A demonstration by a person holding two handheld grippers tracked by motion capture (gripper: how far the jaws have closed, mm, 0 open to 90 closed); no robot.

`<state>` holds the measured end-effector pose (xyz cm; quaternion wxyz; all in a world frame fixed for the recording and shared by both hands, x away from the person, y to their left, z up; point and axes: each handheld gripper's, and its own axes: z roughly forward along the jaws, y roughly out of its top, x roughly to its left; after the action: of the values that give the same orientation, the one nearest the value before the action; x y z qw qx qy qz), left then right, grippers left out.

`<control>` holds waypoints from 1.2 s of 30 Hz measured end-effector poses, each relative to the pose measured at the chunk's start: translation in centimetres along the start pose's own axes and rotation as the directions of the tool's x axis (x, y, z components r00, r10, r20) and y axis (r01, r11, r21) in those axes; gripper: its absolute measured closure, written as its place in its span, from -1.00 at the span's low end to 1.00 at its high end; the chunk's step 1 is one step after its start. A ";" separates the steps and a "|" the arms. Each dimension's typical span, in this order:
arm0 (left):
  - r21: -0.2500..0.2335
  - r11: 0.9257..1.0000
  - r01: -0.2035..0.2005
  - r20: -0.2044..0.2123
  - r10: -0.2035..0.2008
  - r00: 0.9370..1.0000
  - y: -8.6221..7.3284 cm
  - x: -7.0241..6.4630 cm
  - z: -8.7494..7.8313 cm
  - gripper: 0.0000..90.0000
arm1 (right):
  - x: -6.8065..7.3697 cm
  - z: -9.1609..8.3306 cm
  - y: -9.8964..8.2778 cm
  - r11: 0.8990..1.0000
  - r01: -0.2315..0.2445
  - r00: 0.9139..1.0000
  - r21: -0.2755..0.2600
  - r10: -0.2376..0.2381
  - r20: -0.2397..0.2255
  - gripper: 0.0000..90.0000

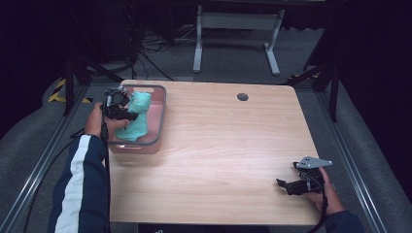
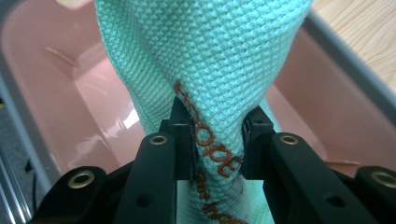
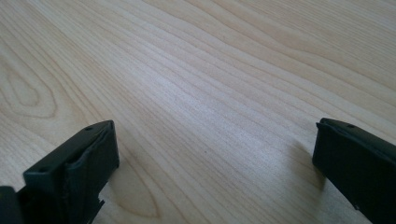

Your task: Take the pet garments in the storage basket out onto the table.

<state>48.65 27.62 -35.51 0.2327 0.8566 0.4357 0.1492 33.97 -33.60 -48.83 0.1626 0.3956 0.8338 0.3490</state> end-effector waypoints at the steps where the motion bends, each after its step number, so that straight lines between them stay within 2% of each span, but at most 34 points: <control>1: -0.023 1.000 0.004 -0.003 -0.005 1.000 -0.1 -0.1 -0.4 0.60 | 0.0 0.0 0.0 1.000 -0.001 1.000 0.000 0.001 0.000 -0.98; 5: -0.118 0.993 0.013 -0.002 -0.013 1.000 -0.4 -0.5 -1.7 0.61 | 0.0 0.0 0.0 1.000 -0.001 1.000 0.000 0.001 0.000 -0.98; 7: -0.143 0.990 -0.001 -0.007 0.000 1.000 -0.5 -0.7 -2.4 0.61 | 0.0 0.0 0.0 1.000 -0.001 1.000 0.000 0.001 0.000 -0.98; 9: -0.166 0.986 0.008 -0.001 -0.008 1.000 -0.6 -1.0 -3.0 0.61 | 0.0 0.0 0.0 1.000 0.000 1.000 0.000 0.000 0.000 -0.98; 10: -0.182 0.983 0.002 -0.016 -0.005 1.000 -0.7 -1.0 -3.3 0.61 | 0.0 0.0 0.0 1.000 -0.001 1.000 0.000 0.001 0.000 -0.98; 13: -0.215 0.977 -0.004 -0.023 -0.001 1.000 -0.8 -1.2 -4.1 0.61 | 0.0 0.0 0.0 1.000 -0.001 1.000 0.000 0.001 0.000 -0.98; 18: -0.250 0.968 -0.030 -0.013 0.027 1.000 -0.8 -2.2 -5.0 0.61 | 0.0 0.0 0.0 1.000 -0.001 1.000 0.000 0.001 0.000 -0.98; 19: -0.257 0.965 -0.046 -0.019 0.043 0.999 -0.7 -2.5 -5.3 0.61 | 0.0 0.0 0.0 1.000 -0.001 1.000 0.000 0.001 0.000 -0.98; 23: -0.291 0.955 -0.059 -0.008 0.059 0.998 -0.4 -3.5 -6.0 0.61 | 0.0 0.0 0.0 1.000 -0.003 1.000 0.001 0.003 0.000 -0.98; 24: -0.291 0.955 -0.059 -0.008 0.059 0.998 -0.4 -3.5 -6.0 0.61 | 0.0 0.0 0.0 1.000 -0.003 1.000 0.001 0.003 0.000 -0.98; 25: -0.303 0.950 -0.070 -0.001 0.074 0.997 -0.3 -3.9 -6.2 0.61 | 0.0 0.0 0.0 1.000 -0.003 1.000 0.001 0.003 0.000 -0.98; 28: -0.302 0.949 -0.087 0.005 0.092 0.996 -0.1 -4.5 -6.4 0.61 | 0.0 0.0 0.0 1.000 -0.003 1.000 0.001 0.003 0.000 -0.98; 32: -0.317 0.942 -0.108 0.017 0.119 0.993 0.2 -5.5 -6.6 0.61 | 0.0 0.0 0.0 1.000 -0.002 1.000 0.001 0.002 0.000 -0.98; 36: -0.324 0.935 -0.147 0.016 0.161 0.987 0.6 -6.6 -6.9 0.61 | 0.0 0.0 0.0 1.000 -0.002 1.000 0.001 0.002 0.000 -0.98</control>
<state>42.06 23.77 -29.68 0.3662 0.8415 0.3322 0.2177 33.92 -33.59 -48.83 0.1619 0.3963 0.8337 0.3489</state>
